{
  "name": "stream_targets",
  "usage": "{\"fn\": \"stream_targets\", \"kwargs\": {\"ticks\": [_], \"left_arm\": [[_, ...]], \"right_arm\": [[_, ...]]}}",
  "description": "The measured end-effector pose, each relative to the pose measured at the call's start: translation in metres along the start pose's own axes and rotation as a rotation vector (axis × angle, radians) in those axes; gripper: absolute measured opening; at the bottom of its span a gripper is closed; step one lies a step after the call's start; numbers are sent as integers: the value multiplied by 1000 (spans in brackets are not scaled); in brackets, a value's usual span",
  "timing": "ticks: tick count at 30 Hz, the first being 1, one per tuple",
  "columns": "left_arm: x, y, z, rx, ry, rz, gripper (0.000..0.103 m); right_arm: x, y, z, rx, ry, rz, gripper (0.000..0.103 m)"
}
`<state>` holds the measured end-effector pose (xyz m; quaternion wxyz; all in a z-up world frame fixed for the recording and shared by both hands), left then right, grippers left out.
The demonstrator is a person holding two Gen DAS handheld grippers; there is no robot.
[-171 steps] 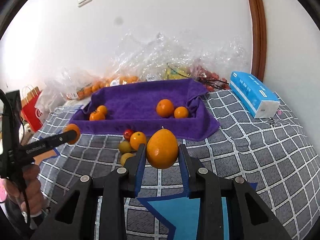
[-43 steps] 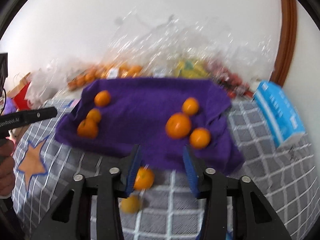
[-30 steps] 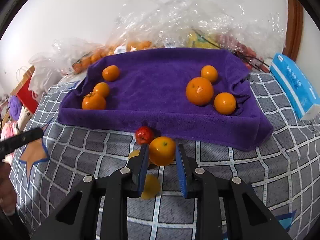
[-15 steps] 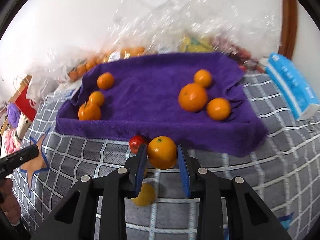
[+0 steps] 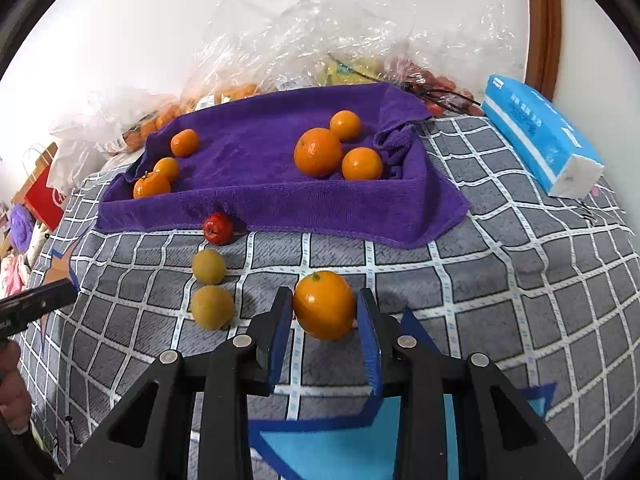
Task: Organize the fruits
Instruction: 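Grasp an orange beside the red tomato with the right tool, then grasp a small yellow-green citrus with the left tool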
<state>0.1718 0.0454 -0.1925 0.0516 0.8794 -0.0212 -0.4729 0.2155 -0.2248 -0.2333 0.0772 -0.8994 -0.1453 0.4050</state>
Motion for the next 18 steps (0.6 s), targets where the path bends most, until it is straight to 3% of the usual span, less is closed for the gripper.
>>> {"fn": "stream_targets", "kwargs": {"ticks": [8, 16, 18], "left_arm": [[5, 21, 1, 30, -6, 4, 47], [21, 81, -6, 112, -18, 62, 47], [24, 94, -13, 123, -11, 71, 40]], "right_arm": [[-13, 9, 2, 15, 44, -8, 32], [-39, 33, 13, 41, 103, 7, 32], [-38, 38, 19, 38, 94, 3, 32]]}}
Point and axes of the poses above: each gripper's, at about its wrist camera, not at the fingertips, and x roughly the way its jaws point, y to its right, z to its underside, the point moved 7 cm from there along x, roughly the way its jaws point, and after that the axes turned 9 degrees about -z, right-handed, at the moved point
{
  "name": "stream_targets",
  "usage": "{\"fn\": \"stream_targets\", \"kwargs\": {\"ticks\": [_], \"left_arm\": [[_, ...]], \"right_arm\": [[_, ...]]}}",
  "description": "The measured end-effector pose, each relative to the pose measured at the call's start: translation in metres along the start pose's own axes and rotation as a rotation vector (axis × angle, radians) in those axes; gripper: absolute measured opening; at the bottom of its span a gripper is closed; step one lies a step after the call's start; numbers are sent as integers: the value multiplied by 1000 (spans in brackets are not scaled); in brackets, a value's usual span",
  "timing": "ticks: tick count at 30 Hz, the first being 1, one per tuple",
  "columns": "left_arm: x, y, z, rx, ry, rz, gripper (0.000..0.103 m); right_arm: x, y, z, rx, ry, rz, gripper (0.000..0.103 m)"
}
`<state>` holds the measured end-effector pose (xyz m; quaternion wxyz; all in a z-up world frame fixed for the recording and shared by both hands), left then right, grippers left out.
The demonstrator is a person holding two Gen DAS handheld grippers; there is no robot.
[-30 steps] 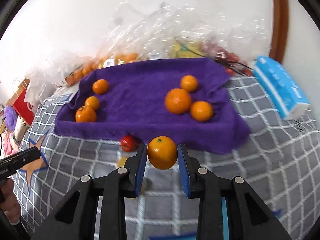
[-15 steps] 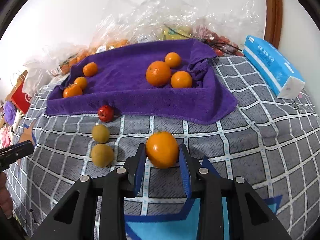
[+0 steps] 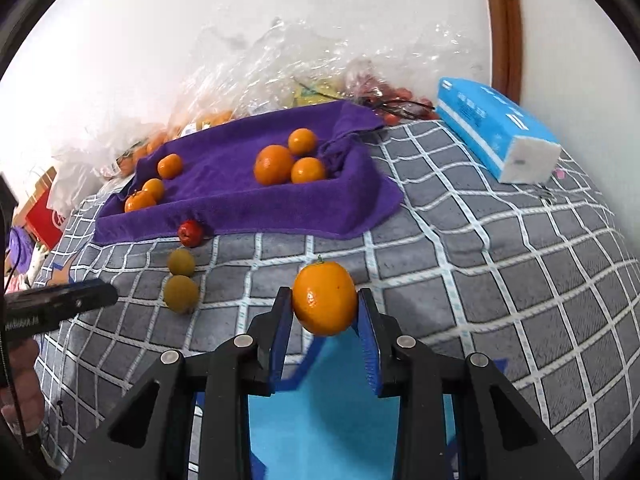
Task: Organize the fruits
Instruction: 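Grasp a small yellow-green citrus with the left tool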
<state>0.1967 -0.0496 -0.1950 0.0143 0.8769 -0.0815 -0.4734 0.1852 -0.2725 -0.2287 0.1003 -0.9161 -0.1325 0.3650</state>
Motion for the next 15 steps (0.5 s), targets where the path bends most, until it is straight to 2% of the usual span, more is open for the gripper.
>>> {"fn": "stream_targets", "kwargs": {"ticks": [1, 6, 10, 15], "left_arm": [[1, 6, -5, 10, 6, -2, 35], [15, 32, -20, 50, -15, -7, 35], [30, 42, -23, 31, -65, 3, 35], [41, 45, -27, 5, -82, -16, 35]], "right_arm": [[1, 1, 1, 1, -6, 3, 32], [-2, -1, 1, -2, 16, -47, 32], [-1, -1, 1, 18, 14, -77, 32], [4, -6, 2, 8, -8, -103, 32]]}}
Point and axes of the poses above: each gripper's, at about its wrist camera, not at the fingertips, and x roughly the way its jaws point, y to its right, z to its underside, the point moved 7 cm from there along x, roughly the way its jaws point, and after that the axes turned 9 degrees about -z, right-handed, at the moved point
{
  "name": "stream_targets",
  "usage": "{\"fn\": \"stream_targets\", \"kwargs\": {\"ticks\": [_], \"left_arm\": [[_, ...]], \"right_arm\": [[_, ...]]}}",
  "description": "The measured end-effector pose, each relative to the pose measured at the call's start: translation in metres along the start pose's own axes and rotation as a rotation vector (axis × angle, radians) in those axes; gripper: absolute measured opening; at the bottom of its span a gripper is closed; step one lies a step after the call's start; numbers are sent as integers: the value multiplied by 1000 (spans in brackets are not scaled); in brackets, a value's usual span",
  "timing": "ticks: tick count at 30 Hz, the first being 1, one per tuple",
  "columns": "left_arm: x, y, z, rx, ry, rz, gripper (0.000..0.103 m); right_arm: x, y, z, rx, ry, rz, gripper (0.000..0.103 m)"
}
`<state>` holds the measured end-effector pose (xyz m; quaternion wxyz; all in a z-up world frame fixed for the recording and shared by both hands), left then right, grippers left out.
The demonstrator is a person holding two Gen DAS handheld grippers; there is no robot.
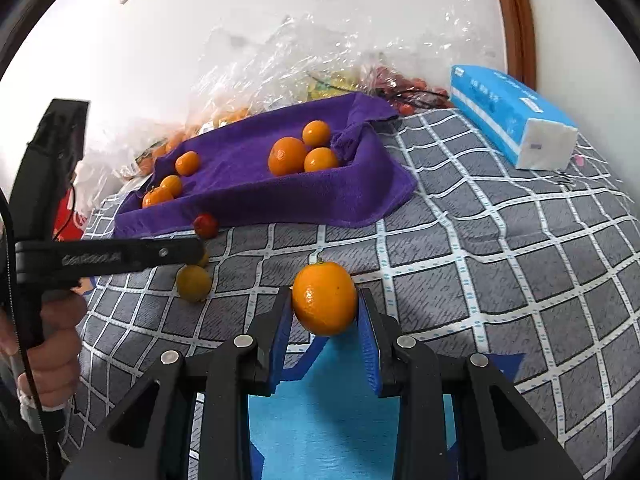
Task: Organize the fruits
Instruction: 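Grasp a small yellow-green citrus with the left tool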
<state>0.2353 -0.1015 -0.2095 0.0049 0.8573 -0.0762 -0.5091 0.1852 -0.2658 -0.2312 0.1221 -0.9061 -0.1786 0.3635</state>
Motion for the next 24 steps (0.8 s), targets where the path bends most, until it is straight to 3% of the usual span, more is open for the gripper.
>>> {"fn": "stream_targets", "kwargs": {"ticks": [2, 6, 11, 17, 24], "left_arm": [[6, 2, 0, 11, -20, -2, 25], [3, 1, -2, 20, 2, -21, 25], [-16, -29, -1, -25, 34, -40, 25], [-25, -73, 22, -48, 21, -133, 25], [-27, -90, 38, -24, 61, -159, 25]], "right_arm": [[1, -2, 0, -8, -6, -2, 32], [2, -1, 1, -7, -10, -5, 32], [2, -1, 2, -7, -14, 3, 32], [3, -1, 2, -16, -20, 9, 32], [5, -1, 2, -31, -28, 26, 32]]}}
Point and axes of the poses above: each gripper's, at about its wrist camera, not at the fingertips, and x roughly the way its jaws point, y to its right, z to its underside, the point moved 7 cm from there along x, roughly the way its jaws point, and after that the axes turned 9 degrees about -z, right-handed, at the moved point
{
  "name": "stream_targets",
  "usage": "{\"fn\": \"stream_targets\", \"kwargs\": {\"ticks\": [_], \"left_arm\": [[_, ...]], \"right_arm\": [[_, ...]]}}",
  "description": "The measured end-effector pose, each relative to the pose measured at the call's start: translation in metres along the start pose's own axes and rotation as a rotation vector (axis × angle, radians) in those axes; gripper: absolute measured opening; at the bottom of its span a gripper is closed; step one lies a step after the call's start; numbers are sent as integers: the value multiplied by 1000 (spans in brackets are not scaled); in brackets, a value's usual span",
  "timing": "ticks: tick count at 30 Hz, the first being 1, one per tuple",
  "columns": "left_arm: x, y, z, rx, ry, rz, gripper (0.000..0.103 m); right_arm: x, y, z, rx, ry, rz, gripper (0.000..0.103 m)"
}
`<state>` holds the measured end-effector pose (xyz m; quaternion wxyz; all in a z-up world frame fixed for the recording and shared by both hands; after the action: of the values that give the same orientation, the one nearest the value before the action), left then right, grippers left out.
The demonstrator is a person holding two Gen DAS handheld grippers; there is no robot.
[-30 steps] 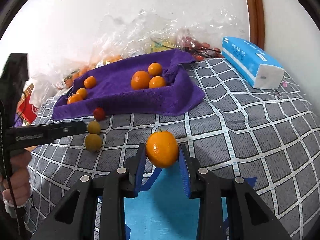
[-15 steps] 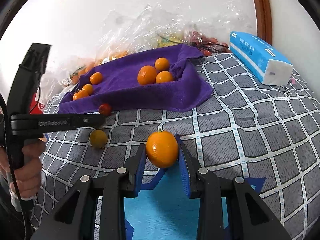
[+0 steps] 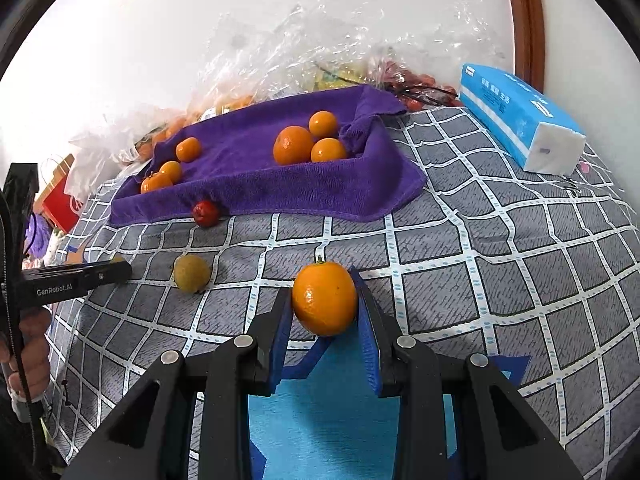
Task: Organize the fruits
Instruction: 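Grasp a small yellow-green citrus with the left tool, then carry both held fruits over the purple towel and lower them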
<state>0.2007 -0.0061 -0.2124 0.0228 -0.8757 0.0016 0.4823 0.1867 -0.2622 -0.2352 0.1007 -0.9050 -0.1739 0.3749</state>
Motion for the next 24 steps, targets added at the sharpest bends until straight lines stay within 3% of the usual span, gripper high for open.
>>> {"fn": "stream_targets", "kwargs": {"ticks": [4, 10, 24], "left_arm": [[-2, 4, 4, 28, 55, -33, 25], [-6, -1, 8, -4, 128, 10, 25], [-11, -8, 9, -97, 163, 105, 25]], "right_arm": [[0, 0, 0, -2, 1, 3, 32], [-3, -1, 0, 2, 17, 9, 32], [-6, -6, -1, -39, 27, 71, 32]]}}
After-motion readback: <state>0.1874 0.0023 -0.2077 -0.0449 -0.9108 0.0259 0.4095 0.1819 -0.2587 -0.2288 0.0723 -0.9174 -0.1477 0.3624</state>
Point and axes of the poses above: each gripper's, at about its wrist camera, not at the fingertips, and x roughly the way its jaws point, y to its right, z to its underside, the point moved 7 cm from there along x, roughly the way its jaws point, and after that the axes turned 9 degrees about -z, right-handed, at the moved point
